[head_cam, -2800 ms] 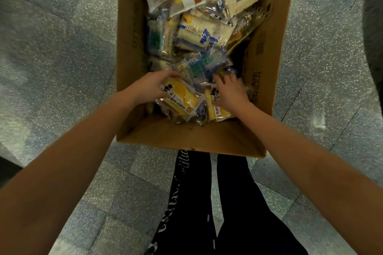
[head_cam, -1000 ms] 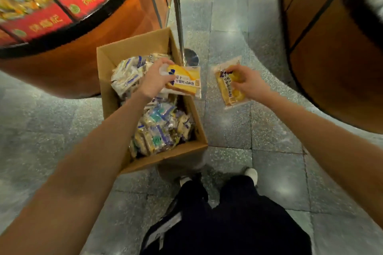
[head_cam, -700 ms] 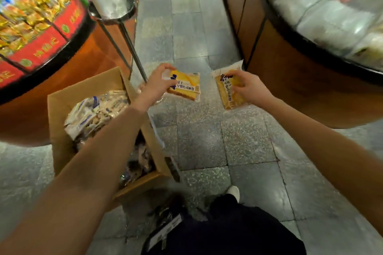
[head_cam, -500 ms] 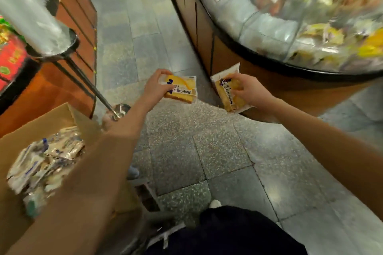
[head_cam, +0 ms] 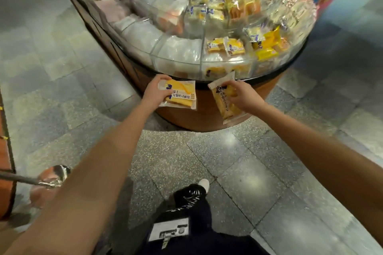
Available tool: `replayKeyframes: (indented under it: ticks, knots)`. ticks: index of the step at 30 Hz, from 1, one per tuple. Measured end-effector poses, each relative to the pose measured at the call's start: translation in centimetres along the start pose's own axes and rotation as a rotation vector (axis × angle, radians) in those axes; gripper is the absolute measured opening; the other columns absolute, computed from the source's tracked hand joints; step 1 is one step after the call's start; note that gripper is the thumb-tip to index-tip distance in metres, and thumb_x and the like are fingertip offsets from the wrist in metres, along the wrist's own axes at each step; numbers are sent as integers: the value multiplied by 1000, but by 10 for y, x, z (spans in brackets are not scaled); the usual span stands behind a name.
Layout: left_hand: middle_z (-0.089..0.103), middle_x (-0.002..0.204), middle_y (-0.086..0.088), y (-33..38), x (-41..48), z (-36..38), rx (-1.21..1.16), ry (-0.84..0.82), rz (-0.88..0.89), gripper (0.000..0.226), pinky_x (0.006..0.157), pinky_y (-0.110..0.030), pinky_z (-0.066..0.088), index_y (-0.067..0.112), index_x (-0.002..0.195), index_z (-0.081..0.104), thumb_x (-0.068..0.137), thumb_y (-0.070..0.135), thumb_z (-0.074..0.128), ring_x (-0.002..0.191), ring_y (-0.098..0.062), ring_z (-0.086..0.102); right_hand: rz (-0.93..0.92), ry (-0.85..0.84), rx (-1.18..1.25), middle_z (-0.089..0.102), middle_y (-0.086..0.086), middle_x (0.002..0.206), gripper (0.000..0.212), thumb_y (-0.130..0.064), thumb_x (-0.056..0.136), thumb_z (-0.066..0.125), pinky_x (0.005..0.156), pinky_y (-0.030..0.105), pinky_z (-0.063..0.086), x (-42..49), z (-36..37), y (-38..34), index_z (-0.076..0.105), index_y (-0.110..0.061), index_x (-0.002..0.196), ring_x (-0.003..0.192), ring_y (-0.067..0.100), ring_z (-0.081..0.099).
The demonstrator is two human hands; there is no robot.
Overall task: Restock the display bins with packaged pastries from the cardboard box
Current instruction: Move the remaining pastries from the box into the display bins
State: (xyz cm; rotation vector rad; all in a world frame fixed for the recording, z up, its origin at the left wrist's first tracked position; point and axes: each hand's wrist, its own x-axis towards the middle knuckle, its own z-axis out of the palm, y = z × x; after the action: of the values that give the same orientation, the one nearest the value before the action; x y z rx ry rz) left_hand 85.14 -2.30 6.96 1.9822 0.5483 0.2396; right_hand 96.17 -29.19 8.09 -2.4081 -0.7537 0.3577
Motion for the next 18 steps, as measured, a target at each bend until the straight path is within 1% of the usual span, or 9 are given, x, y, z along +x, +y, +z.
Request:
replayKeyframes:
  ticks: [3,6,7,9,10,12,14,16,18]
  knots:
    - [58,117,-5,9,56,42,-26,-50,-14,38,56,-9,47,21,109,57,83,-4,69,80,-1,58,34,0,-9,60,6,117,49,-2,85,63,78,34,49,41,-22,44,58,-26,126,99,22,58]
    - [56,115,-5,24,117,79,-74,-61,-23,39,55,-11,49,21,109,57,83,-5,69,78,-2,57,64,10,3,64,1,106,45,0,82,65,68,28,43,91,-50,79,62,-26,119,91,17,59]
    - [55,114,-3,31,137,90,-87,-74,-34,38,56,-13,50,21,109,56,84,-6,68,78,-2,58,74,10,15,65,0,104,46,1,81,64,68,29,44,107,-60,89,62,-27,118,92,18,61]
    - [54,116,-3,46,171,111,-112,-103,-57,38,56,-15,52,20,110,55,85,-6,66,78,-3,59,84,-6,25,67,3,108,48,1,80,63,73,38,53,135,-77,107,62,-27,119,98,23,63]
    - [53,118,-3,53,187,121,-126,-110,-62,38,55,-14,51,20,110,55,86,-7,65,78,-5,60,79,-15,20,68,6,109,46,0,81,64,78,43,54,148,-85,115,62,-24,120,99,25,63]
    - [52,122,-4,65,217,138,-134,-114,-57,37,54,-13,50,20,110,56,86,-7,65,83,-10,62,52,-28,11,69,11,107,42,-3,81,67,81,47,52,173,-100,130,63,-20,120,97,28,63]
    - [51,125,-2,76,242,149,-103,-140,-53,36,58,-17,53,21,109,56,87,-5,65,88,-13,63,36,-16,21,69,11,105,40,-4,82,67,80,44,51,196,-110,143,64,-19,119,95,29,62]
    - [50,121,0,82,266,156,-68,-154,-64,36,63,-24,55,22,110,55,87,-4,65,81,-8,62,30,-6,43,67,9,108,39,-1,83,66,75,37,45,220,-117,155,64,-16,119,95,24,59]
    - [51,122,-1,80,288,162,-61,-142,-82,36,61,-22,55,21,109,55,87,-7,64,80,-7,61,12,-4,56,68,6,111,39,1,83,66,72,34,43,245,-124,166,65,-15,118,97,20,58]
